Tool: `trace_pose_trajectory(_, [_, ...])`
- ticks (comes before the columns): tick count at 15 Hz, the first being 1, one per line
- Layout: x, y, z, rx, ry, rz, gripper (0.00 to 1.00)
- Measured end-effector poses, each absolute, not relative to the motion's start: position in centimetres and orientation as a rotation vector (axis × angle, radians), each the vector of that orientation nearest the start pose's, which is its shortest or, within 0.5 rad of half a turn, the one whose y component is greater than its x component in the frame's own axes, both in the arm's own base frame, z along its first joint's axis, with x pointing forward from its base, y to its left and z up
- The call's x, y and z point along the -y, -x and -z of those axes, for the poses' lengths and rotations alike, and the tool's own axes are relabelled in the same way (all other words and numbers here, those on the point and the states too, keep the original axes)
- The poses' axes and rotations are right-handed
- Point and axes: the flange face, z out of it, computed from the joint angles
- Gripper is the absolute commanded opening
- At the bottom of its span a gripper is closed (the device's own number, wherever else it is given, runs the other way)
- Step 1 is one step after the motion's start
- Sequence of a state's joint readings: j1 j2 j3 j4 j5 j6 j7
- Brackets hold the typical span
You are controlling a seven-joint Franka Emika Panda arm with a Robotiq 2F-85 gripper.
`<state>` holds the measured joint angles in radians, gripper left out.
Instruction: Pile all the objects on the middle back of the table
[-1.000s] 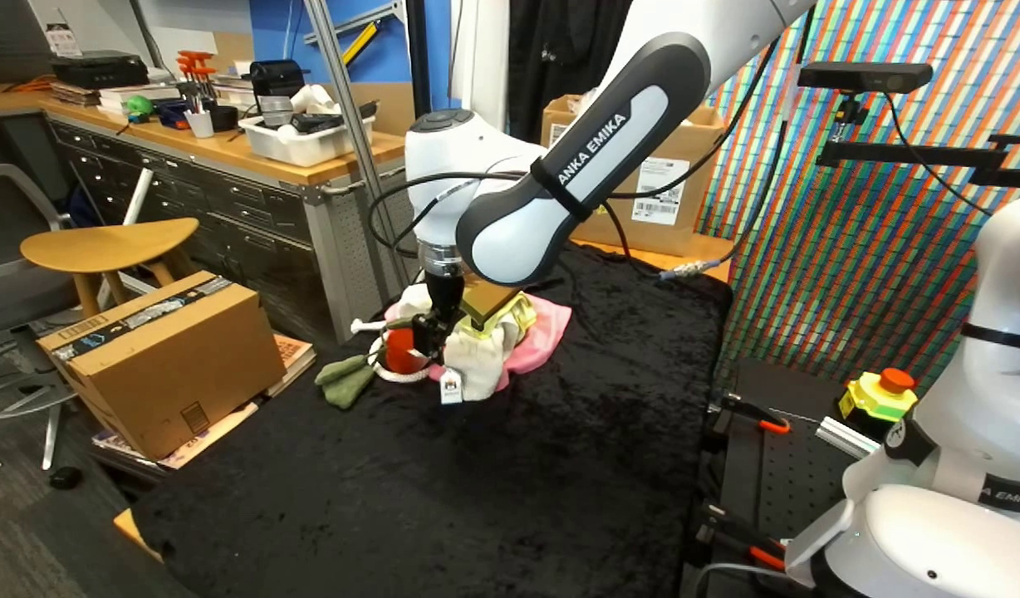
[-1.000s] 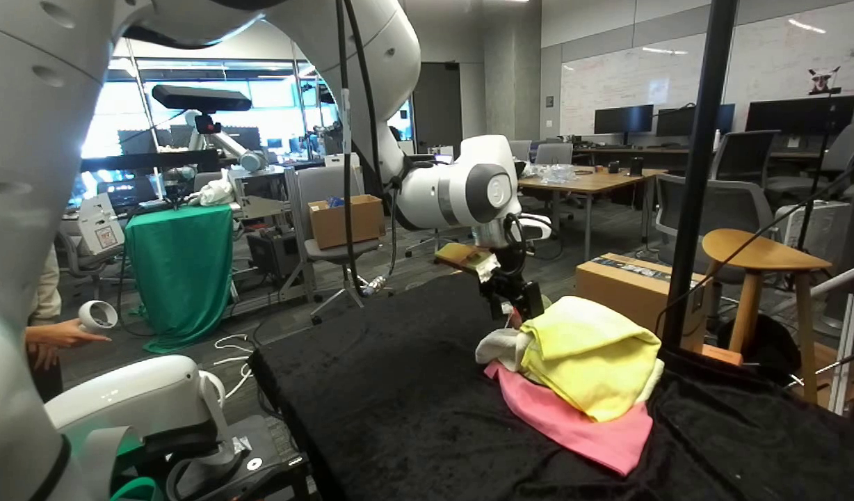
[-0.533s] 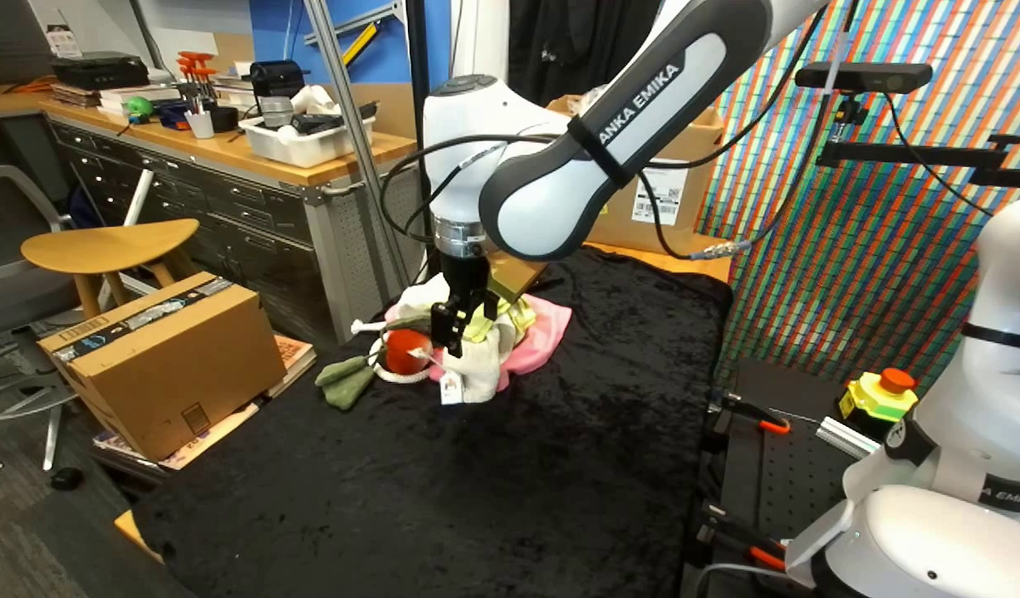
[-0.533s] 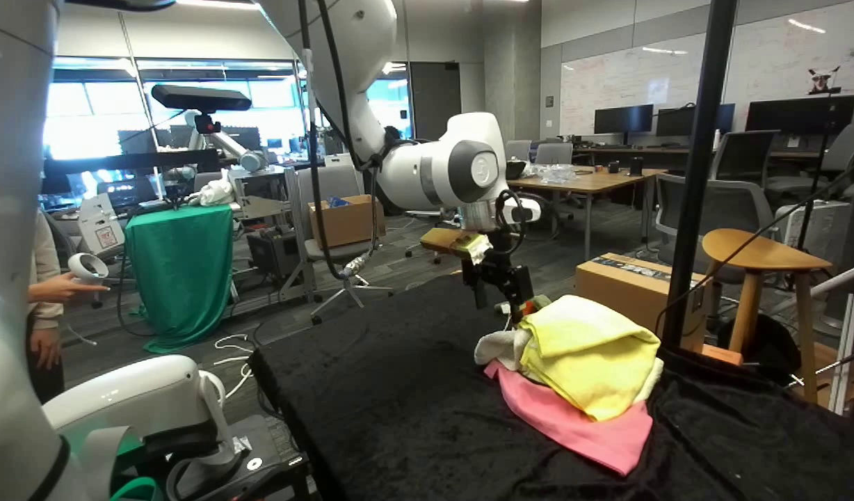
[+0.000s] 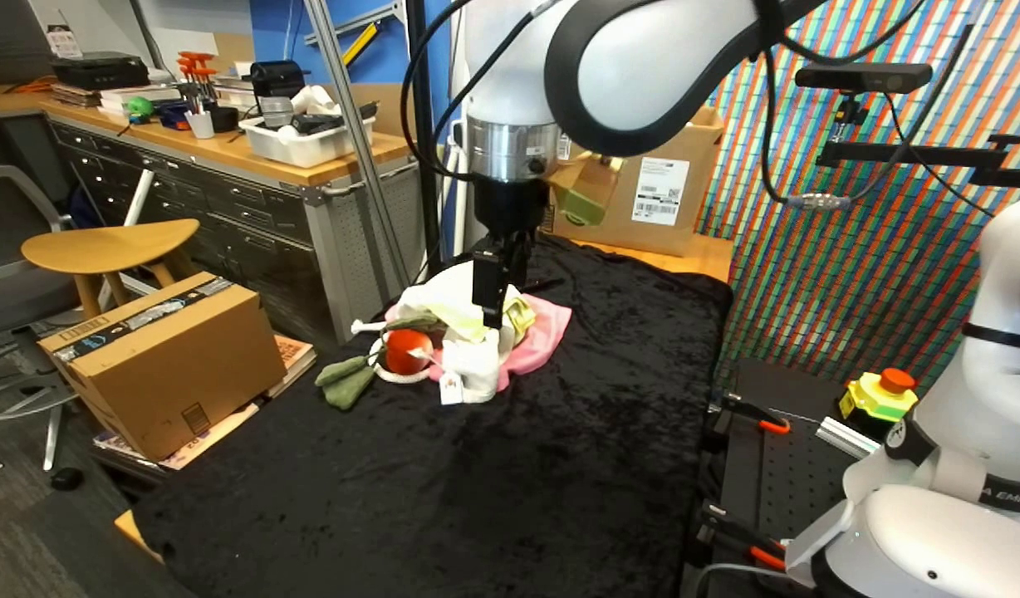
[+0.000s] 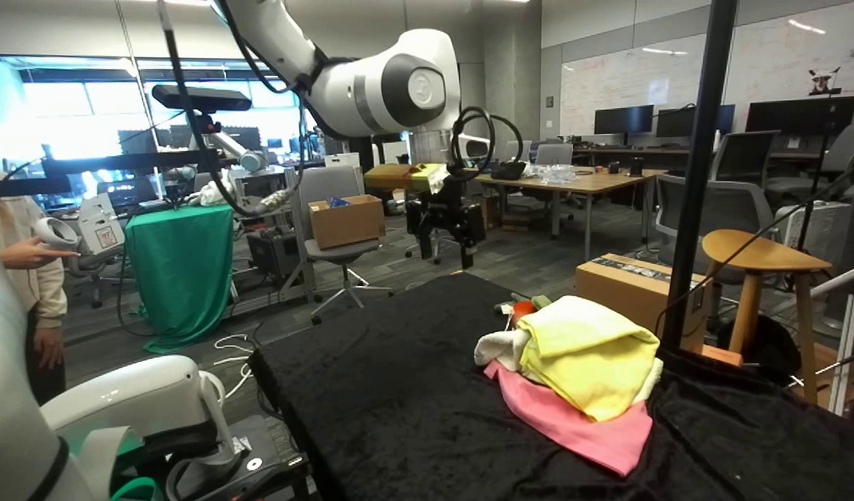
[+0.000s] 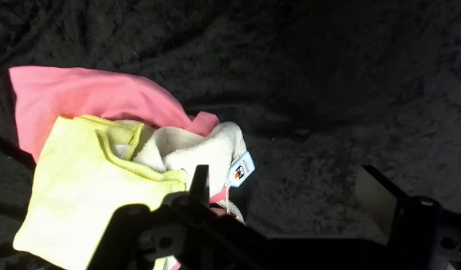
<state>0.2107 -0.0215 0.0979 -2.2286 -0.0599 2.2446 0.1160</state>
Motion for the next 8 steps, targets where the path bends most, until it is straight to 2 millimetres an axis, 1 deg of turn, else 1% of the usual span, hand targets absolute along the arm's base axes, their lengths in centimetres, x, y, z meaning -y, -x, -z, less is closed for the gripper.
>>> trace_pose_trajectory(4, [-15.4, -45.8, -42.2, 0.461, 3.121, 0.045, 1.00])
trace_pose_trajectory(8, [-14.3, -41.2, -44.7, 0.507, 3.087, 0.058, 1.00])
